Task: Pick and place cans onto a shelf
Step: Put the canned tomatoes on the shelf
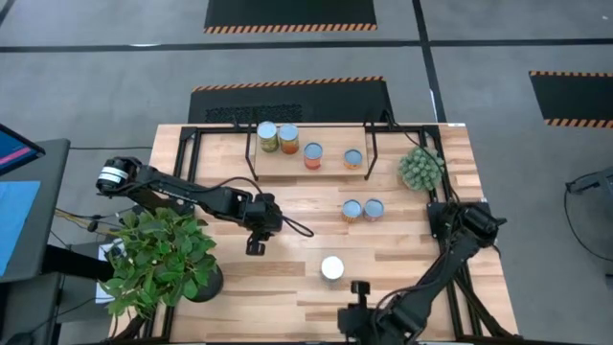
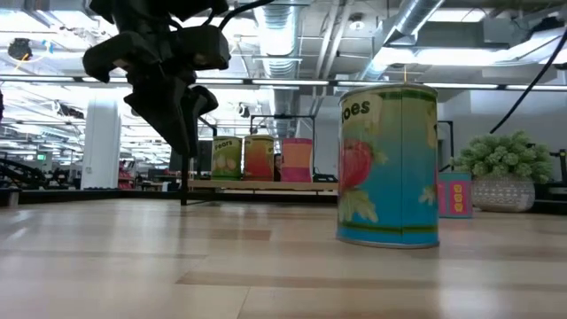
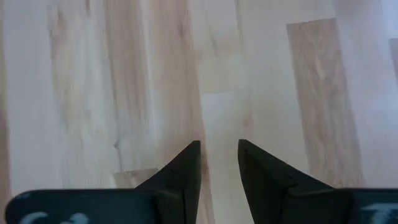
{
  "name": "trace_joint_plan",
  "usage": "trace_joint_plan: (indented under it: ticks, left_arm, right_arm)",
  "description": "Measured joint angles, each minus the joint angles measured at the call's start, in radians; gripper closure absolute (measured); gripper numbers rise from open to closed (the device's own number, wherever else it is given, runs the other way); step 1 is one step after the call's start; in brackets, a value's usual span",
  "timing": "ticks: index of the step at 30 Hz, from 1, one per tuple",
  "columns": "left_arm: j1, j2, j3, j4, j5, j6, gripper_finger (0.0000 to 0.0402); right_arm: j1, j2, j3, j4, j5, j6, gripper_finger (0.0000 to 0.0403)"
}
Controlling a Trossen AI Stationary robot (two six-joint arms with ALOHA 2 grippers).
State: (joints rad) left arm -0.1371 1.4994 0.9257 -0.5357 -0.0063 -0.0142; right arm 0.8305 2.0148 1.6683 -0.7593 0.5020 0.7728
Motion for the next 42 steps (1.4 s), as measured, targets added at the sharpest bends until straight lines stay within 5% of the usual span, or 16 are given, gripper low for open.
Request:
trace_joint_plan:
  ticks: [9,16,26,33,42]
  left_arm:
    - [-0.009,0.0,0.0,0.0,0.003,0.003,0.0308]
    - [-0.01,0.0,0.001,0.0,0.003,0.005,0.0308]
    - [-0.01,0.0,0.001,0.022,-0.07,0.074,0.0308]
    - [-0.01,0.001,0.001,0.021,-0.175,0.017,0.0308]
    - [-0.003,0.001,-0.001,-0.043,-0.14,0.124,0.0308]
  right_arm:
    - [-0.13,0.002,-0.121,-0.022,-0.111,-0.12,0.0388]
    - [-0.22,0.0,-0.139,-0.129,0.161,-0.123,0.0384]
    - [-0.294,0.0,-0.116,-0.466,0.152,-0.247,0.0375]
    - [-0.321,-0.001,-0.116,-0.801,0.095,-0.026,0.0378]
    - [-0.323,-0.121,-0.17,-0.793,0.179,0.023,0.0378]
